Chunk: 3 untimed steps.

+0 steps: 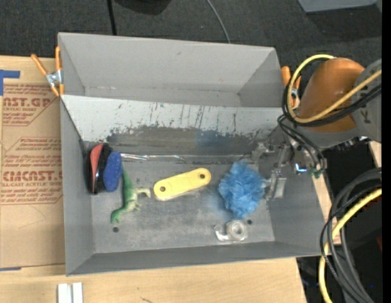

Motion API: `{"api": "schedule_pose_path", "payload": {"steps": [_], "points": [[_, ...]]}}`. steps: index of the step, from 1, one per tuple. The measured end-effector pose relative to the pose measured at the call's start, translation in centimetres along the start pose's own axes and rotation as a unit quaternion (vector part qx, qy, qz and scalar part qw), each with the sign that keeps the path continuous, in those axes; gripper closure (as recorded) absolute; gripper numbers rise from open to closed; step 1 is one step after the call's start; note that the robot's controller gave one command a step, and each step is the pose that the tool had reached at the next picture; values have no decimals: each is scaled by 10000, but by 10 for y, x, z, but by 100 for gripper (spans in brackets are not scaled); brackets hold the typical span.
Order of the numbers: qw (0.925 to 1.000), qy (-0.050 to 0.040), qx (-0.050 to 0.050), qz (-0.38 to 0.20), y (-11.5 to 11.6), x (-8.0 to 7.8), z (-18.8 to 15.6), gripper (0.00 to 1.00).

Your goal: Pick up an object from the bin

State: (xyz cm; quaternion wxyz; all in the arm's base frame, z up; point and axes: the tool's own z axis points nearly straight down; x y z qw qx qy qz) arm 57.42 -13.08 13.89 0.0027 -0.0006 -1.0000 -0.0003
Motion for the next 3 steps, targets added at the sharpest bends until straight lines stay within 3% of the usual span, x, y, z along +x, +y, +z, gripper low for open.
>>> {"api": "schedule_pose_path", "payload": {"steps": [1, 2, 3], "points": [[10000, -37, 6, -7, 0, -2, -5, 0], [9893, -45, 14, -1456, 13, -6, 33, 0], [9720, -17, -1, -2350, 20, 1, 50, 0]]}}
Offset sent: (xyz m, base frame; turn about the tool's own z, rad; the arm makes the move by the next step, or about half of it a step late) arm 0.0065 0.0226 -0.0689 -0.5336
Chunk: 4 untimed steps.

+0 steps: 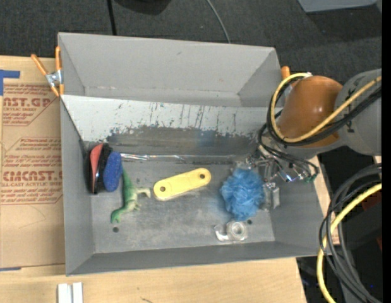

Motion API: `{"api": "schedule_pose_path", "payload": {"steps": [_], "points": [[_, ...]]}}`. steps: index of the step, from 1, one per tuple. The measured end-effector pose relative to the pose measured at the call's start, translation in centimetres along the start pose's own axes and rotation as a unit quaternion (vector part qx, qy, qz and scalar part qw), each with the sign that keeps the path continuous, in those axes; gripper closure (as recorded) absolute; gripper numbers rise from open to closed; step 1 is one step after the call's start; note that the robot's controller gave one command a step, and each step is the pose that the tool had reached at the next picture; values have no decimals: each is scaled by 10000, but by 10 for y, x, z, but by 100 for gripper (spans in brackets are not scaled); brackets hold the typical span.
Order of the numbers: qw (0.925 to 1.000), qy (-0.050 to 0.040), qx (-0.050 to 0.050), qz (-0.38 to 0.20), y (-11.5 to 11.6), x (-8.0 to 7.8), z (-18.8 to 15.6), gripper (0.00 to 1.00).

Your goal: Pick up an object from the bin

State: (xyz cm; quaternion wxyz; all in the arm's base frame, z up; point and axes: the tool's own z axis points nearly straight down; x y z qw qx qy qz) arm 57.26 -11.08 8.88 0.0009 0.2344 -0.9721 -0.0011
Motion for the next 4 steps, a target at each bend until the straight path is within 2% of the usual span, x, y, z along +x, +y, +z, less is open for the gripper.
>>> {"api": "schedule_pose_path", "payload": {"steps": [1, 2, 3, 4], "points": [[9965, -25, 25, -837, 21, -9, -21, 0], [9923, -20, 16, -1237, 29, -7, -1, 0], [9549, -30, 32, -2968, 42, -12, 18, 100], [9549, -30, 32, -2968, 42, -12, 18, 100]]}}
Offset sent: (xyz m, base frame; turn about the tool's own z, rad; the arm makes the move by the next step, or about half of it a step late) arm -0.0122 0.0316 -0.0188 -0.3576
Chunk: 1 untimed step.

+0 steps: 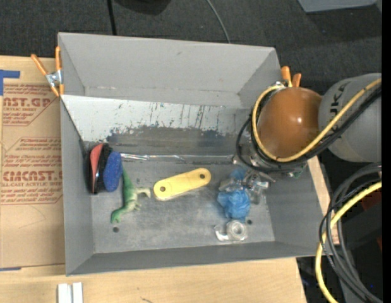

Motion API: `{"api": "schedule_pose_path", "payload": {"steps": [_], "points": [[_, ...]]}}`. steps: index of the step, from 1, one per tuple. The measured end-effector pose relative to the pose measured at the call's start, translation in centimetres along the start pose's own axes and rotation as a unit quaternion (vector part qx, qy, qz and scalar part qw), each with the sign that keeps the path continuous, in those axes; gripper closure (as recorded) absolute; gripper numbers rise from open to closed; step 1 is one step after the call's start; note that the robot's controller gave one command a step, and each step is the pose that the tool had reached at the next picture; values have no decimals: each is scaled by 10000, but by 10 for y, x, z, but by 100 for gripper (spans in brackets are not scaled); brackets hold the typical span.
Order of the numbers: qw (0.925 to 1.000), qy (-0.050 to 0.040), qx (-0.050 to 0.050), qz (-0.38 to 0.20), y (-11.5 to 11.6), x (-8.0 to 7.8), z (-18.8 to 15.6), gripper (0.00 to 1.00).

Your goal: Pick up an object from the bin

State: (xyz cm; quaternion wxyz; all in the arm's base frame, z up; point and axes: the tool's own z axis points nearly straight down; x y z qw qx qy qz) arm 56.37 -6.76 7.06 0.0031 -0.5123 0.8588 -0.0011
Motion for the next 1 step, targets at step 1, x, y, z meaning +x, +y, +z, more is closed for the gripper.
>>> {"api": "schedule_pose_path", "payload": {"steps": [1], "points": [[10000, 2, -10, 3, 1, 0, -3, 100]]}}
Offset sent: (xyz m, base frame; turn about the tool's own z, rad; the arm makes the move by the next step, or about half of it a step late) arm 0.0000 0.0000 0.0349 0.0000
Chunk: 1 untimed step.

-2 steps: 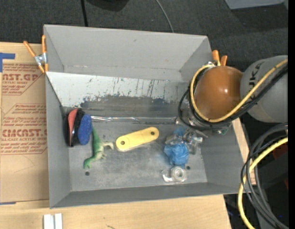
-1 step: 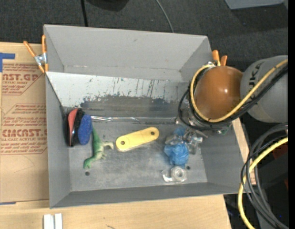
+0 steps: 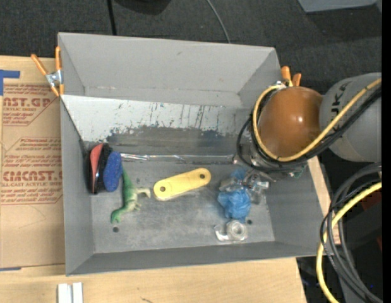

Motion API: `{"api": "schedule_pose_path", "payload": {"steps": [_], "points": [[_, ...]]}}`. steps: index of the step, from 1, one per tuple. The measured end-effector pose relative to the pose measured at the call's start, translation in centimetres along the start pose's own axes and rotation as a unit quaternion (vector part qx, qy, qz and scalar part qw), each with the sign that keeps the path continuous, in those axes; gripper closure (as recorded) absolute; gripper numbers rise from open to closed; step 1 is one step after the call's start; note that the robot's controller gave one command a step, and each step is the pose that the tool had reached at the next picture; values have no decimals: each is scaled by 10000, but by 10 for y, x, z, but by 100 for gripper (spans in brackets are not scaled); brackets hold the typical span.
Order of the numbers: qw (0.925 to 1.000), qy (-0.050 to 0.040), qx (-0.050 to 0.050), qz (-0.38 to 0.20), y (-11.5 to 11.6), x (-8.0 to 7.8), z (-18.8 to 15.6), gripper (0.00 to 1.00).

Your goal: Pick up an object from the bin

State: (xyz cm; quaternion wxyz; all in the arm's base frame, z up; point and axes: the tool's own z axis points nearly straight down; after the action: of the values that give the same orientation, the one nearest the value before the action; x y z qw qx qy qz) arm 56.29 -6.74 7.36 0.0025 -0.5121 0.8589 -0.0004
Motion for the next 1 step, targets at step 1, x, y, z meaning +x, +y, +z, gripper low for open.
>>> {"api": "schedule_pose_path", "payload": {"steps": [1], "points": [[10000, -2, -1, 1, 0, -1, -14, 100]]}}
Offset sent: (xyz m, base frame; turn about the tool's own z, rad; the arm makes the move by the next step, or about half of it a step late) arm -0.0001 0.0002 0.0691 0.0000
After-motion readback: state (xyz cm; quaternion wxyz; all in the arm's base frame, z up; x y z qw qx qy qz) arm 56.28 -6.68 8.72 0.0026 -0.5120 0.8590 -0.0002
